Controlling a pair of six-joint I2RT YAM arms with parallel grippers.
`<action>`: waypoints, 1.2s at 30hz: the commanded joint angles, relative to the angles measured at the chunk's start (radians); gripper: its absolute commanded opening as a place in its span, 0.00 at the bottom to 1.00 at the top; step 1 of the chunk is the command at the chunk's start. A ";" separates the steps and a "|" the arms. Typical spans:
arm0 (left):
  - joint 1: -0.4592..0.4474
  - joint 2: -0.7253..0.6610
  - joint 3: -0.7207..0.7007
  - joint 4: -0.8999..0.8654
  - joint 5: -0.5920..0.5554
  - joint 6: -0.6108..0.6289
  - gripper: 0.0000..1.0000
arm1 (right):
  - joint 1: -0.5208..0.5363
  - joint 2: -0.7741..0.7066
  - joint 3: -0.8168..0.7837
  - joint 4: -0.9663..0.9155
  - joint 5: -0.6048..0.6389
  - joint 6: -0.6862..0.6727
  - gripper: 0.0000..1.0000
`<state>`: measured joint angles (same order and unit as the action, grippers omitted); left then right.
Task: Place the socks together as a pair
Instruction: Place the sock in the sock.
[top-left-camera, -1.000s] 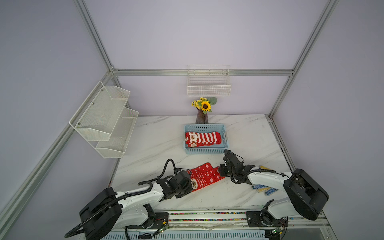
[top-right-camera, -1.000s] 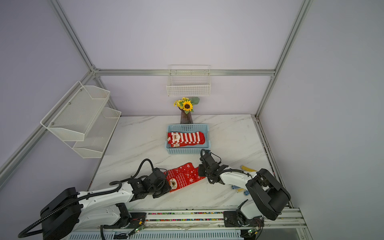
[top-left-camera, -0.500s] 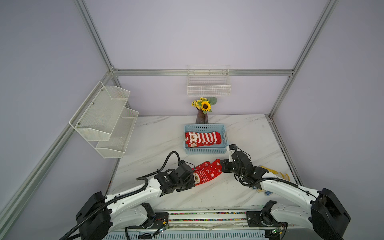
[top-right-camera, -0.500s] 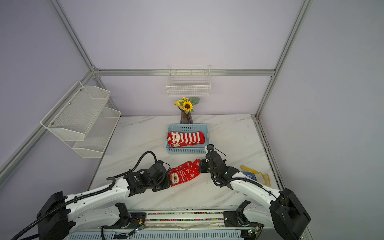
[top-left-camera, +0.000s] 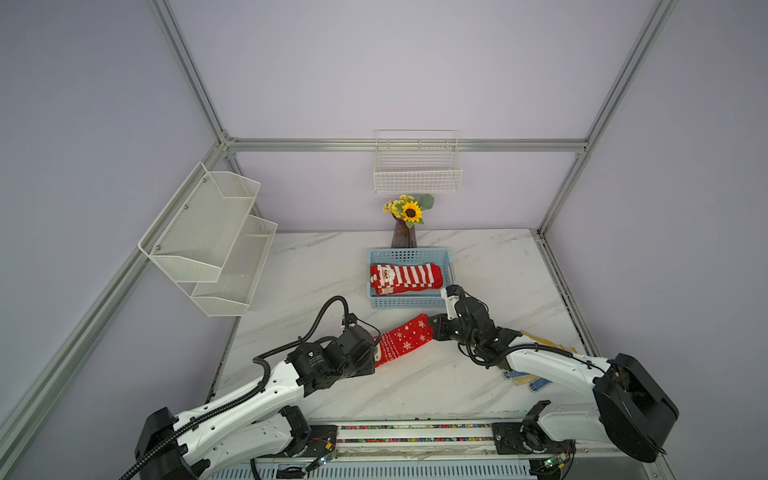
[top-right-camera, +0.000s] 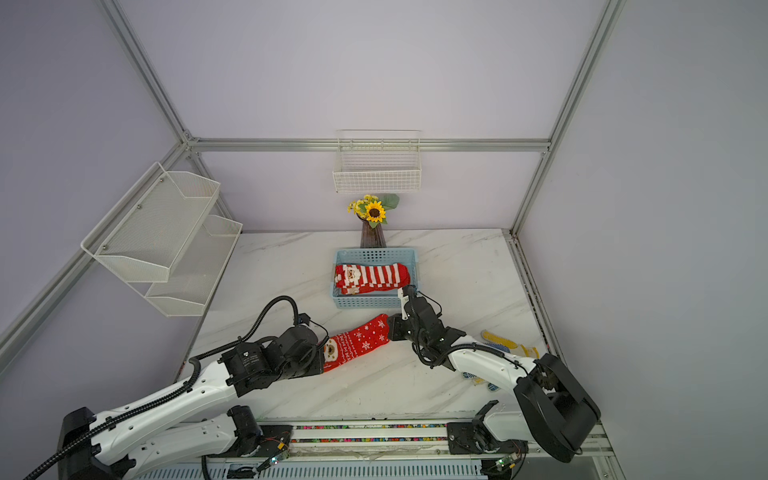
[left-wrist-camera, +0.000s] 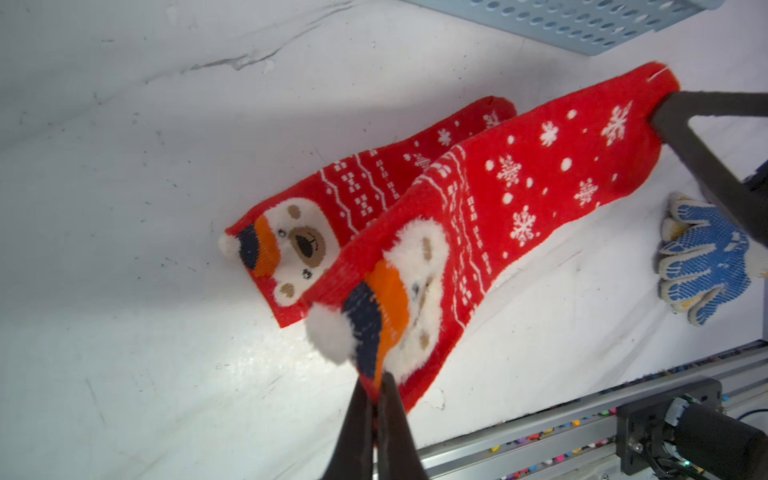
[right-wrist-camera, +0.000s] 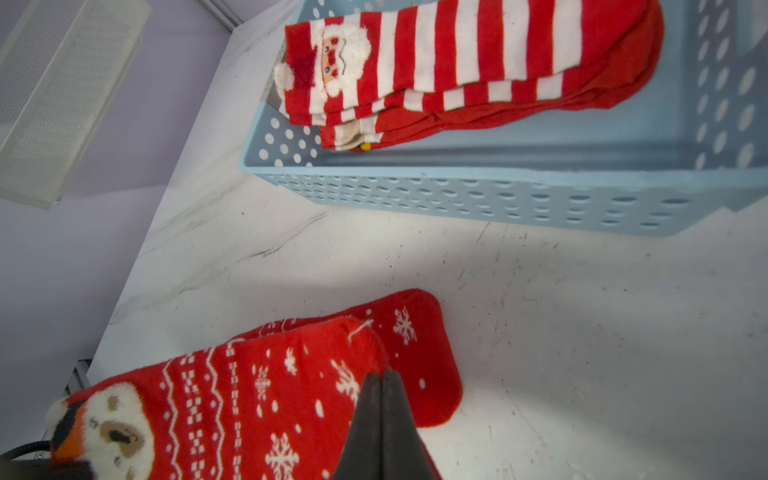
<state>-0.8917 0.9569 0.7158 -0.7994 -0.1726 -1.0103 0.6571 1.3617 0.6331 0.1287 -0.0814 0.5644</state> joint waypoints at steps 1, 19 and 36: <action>0.011 -0.009 -0.037 -0.014 -0.051 -0.019 0.00 | 0.004 0.065 0.055 0.111 -0.031 0.009 0.00; 0.071 0.142 -0.094 0.068 -0.057 -0.020 0.00 | 0.007 0.272 0.074 0.205 -0.022 0.034 0.00; 0.099 0.128 -0.171 0.154 -0.036 -0.090 0.68 | 0.007 0.297 0.098 0.078 0.018 0.002 0.27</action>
<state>-0.8051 1.1099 0.5701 -0.6689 -0.1951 -1.0645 0.6594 1.6432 0.7048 0.2474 -0.0792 0.5747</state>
